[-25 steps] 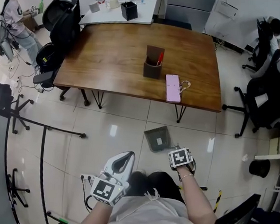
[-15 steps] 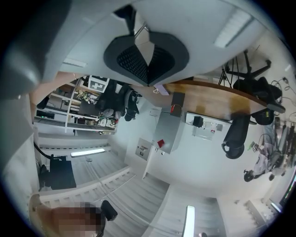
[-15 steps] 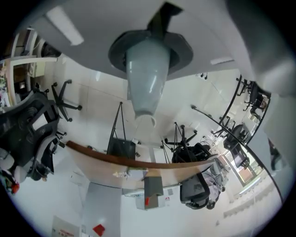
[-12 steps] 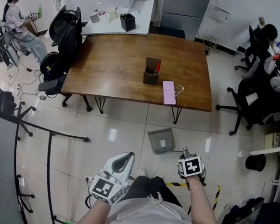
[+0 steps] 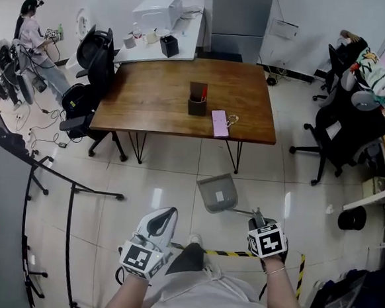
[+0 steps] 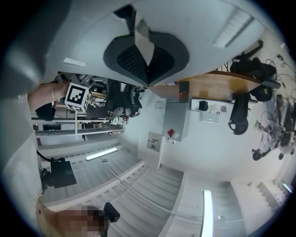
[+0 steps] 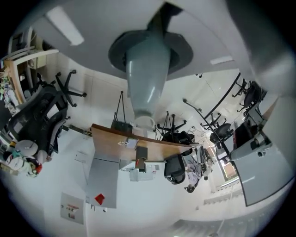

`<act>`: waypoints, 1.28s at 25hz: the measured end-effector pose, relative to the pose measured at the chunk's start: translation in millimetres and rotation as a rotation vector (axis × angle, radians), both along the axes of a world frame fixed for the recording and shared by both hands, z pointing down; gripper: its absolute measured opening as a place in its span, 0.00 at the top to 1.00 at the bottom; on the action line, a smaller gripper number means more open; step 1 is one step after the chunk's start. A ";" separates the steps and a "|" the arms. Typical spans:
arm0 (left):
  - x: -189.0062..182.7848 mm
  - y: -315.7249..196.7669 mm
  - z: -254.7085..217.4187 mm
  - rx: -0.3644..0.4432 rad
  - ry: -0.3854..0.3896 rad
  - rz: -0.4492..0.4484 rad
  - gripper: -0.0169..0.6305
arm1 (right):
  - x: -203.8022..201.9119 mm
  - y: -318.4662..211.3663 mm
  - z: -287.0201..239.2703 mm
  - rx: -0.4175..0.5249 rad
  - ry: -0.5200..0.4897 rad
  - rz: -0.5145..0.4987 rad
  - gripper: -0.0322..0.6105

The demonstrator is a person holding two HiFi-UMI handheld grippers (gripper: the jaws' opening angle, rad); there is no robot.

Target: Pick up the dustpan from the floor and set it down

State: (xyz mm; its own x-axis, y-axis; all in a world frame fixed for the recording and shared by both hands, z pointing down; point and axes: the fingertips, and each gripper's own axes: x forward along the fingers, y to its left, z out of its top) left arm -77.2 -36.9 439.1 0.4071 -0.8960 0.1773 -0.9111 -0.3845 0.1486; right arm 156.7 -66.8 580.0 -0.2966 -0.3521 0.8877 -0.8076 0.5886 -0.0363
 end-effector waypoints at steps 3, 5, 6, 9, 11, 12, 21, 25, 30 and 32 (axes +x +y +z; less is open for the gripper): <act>-7.2 34.7 -2.9 -0.009 -0.038 -0.068 0.95 | 18.8 26.2 -5.6 0.014 -0.004 -0.015 0.95; -15.0 56.7 1.4 -0.029 -0.046 -0.114 0.95 | 31.1 40.0 -7.4 0.012 -0.005 -0.014 0.95; -17.7 66.5 3.8 -0.037 -0.041 -0.132 0.95 | 38.0 46.2 -7.4 0.008 -0.002 -0.009 0.95; -20.2 87.1 2.2 -0.035 -0.033 -0.151 0.95 | 57.3 62.4 -7.7 -0.008 0.023 0.016 0.95; -22.2 95.9 -1.1 -0.019 -0.027 -0.148 0.95 | 63.7 72.8 -9.1 -0.015 0.042 0.025 0.95; -24.1 99.4 -3.5 -0.011 -0.021 -0.149 0.95 | 66.1 78.2 -9.6 -0.017 0.051 0.031 0.95; -46.6 123.2 1.4 -0.017 -0.005 -0.152 0.95 | 76.2 108.3 -6.7 -0.021 0.089 0.091 0.95; -42.3 126.6 -9.4 0.006 0.007 -0.141 0.95 | 71.3 111.4 -7.4 -0.020 0.063 0.081 0.95; -30.9 122.0 -42.2 0.124 0.012 -0.115 0.95 | 69.4 110.1 -12.1 -0.028 0.030 0.083 0.95; -29.0 118.8 -45.3 0.134 0.004 -0.113 0.95 | 66.3 107.4 -13.2 -0.027 0.022 0.076 0.95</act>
